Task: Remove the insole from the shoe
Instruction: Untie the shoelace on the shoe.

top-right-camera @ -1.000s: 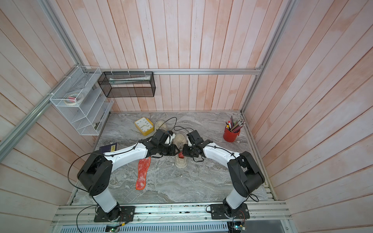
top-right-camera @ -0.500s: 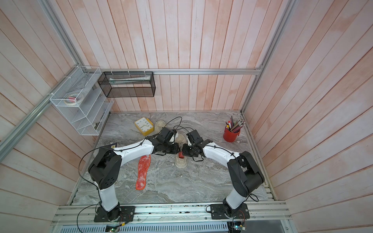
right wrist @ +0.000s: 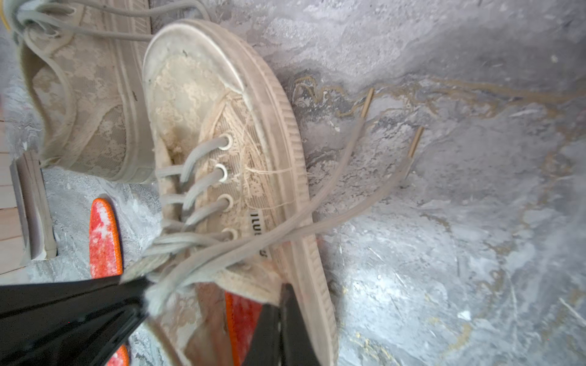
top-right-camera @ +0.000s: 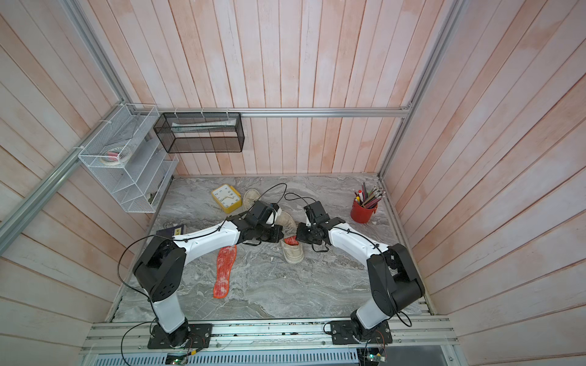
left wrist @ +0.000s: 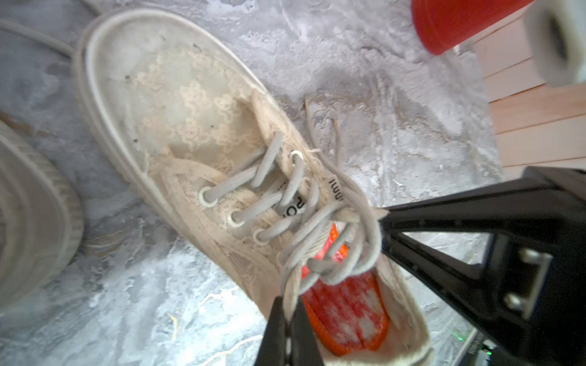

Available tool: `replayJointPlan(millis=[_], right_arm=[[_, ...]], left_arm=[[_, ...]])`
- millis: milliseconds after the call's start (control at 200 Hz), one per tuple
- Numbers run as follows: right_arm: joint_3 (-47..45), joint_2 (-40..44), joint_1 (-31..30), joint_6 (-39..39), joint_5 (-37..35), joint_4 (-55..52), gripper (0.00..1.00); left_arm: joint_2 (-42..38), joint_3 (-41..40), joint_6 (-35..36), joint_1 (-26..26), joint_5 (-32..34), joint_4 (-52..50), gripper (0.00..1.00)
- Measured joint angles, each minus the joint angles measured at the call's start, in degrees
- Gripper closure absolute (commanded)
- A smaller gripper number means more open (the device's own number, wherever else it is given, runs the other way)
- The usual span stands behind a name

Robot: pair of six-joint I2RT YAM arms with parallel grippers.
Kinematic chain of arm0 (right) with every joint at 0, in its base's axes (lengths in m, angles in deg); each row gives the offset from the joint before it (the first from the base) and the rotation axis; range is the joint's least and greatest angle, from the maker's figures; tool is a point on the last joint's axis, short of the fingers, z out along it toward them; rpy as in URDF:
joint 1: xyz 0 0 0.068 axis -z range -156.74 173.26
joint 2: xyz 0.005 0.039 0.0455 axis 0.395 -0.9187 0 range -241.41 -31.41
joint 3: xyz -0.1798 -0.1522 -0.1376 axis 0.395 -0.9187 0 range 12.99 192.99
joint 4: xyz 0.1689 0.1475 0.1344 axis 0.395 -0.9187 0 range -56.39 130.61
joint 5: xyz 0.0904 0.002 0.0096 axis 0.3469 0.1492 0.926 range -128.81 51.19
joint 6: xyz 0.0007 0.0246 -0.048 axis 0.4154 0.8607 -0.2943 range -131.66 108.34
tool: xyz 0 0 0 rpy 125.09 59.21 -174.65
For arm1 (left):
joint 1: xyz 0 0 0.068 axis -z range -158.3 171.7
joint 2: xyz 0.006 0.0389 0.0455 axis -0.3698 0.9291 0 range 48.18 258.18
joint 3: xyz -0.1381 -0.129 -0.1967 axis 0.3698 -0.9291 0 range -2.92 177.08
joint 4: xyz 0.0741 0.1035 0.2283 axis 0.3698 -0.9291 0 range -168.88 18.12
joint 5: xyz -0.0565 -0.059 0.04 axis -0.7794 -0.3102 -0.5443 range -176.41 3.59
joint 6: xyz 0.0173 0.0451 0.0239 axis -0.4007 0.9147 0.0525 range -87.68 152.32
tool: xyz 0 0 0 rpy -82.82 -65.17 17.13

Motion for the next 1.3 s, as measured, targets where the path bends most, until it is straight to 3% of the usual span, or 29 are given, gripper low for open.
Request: replayJointPlan(millis=[85, 195, 320, 465, 660, 855, 1035, 1300], right_arm=[[0.0, 0.0, 0.2, -0.6, 1.1, -0.6, 1.0], [0.0, -0.3, -0.2, -0.2, 2.3, -2.4, 0.77], [0.0, 1.3, -1.4, 6.2, 2.3, -2.8, 0.5], [-2.1, 10.7, -4.8, 20.3, 1.4, 3.5, 0.34], [-9.8, 15.0, -7.9, 39.5, 0.0, 14.6, 0.3], [-18.4, 15.0, -9.0, 52.2, -1.6, 19.9, 0.27], [-22.6, 14.1, -9.3, 58.1, -1.7, 28.6, 0.26], [-23.3, 11.4, -9.3, 59.6, -2.9, 38.0, 0.31]], left_arm=[[-1.1, -3.3, -3.4, 0.0, -2.1, 3.9, 1.0], [-1.2, -7.2, -8.1, 0.7, -4.2, 8.7, 1.0], [-1.2, -10.0, -13.3, 1.7, -4.9, 13.5, 1.0], [-1.5, -12.1, -17.2, 2.1, -6.0, 17.2, 1.0], [-2.2, -13.0, -19.1, 2.2, -6.2, 19.0, 1.0], [-2.4, -13.2, -19.7, 2.2, -6.3, 19.3, 1.0], [-2.4, -13.2, -19.7, 2.2, -7.0, 19.3, 1.0], [-2.4, -13.2, -19.7, 2.2, -7.0, 19.3, 1.0]])
